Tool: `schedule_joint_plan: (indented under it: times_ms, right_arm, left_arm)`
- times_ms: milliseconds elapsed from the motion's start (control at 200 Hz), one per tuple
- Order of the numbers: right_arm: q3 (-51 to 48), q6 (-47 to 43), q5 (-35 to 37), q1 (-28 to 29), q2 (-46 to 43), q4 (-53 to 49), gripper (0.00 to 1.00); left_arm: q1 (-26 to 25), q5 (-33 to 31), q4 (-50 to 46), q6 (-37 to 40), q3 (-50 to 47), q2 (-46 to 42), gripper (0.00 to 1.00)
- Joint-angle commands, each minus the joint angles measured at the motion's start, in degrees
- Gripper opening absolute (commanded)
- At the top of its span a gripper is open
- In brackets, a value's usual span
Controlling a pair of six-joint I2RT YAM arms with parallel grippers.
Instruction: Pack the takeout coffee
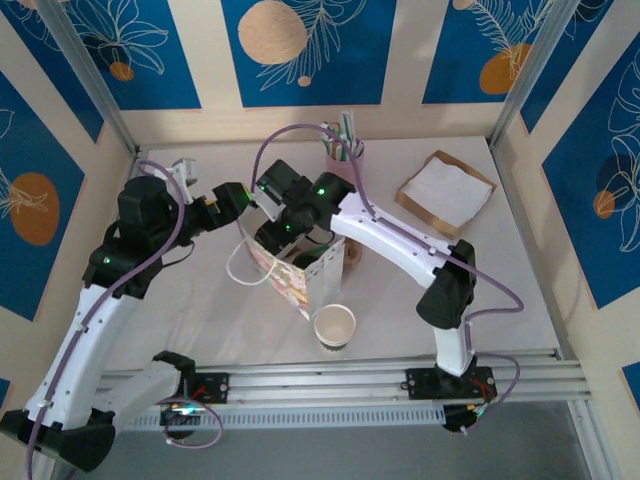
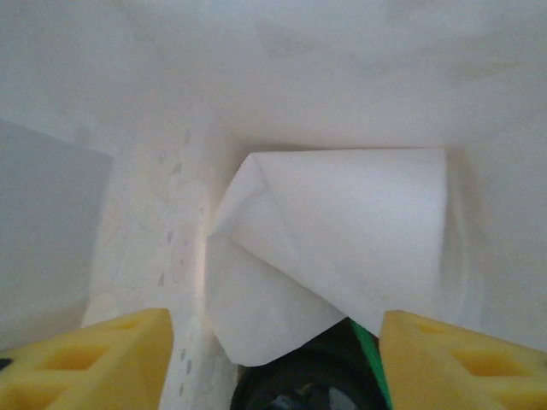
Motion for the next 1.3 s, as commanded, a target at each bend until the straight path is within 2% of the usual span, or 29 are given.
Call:
schedule_joint_plan:
  times_ms: [0, 335, 585, 640, 790, 950, 1120, 1296]
  right_arm:
    - [2.62, 0.92, -2.23, -0.14, -4.11, -1.42, 0.72]
    - [6.17, 3.92, -7.97, -1.89, -9.22, -2.48, 0.77]
    - [4.57, 7.99, -11.18, -6.57, -15.66, -2.22, 0.76]
    - [2.57, 9.26, -11.76, -8.48, -17.64, -1.86, 0.74]
    - [-6.62, 12.9, -14.78, -15.91, -24.04, 1.27, 0.61]
    - [-17.64, 16.09, -19.76, -24.89, -28.92, 4.74, 0.45]
    - [-26.9, 17.99, -24.25, -30.88, -30.49, 8.93, 0.41]
    - [-31.81, 18.32, -28.38, -31.78, -28.39, 12.7, 0.4]
  left_arm:
    - [0.2, -0.17, -1.24, 0.75, 1.75, -1.23, 1.0]
    - [0.94, -2.54, -5.72, 1.59, 1.72, -3.51, 0.99]
    - [1.21, -6.27, -10.63, 1.85, -2.32, -7.98, 0.86]
    - [1.21, -7.33, -11.74, 1.68, -4.09, -9.28, 0.82]
    - [1.23, -10.5, -14.69, 0.73, -8.14, -12.89, 0.66]
    - [1.28, -10.12, -14.69, -1.32, -12.55, -14.41, 0.56]
    - [1.25, -7.15, -9.73, -4.39, -18.83, -14.01, 0.51]
    - [1.29, -2.21, 0.06, -8.07, -24.14, -10.26, 0.46]
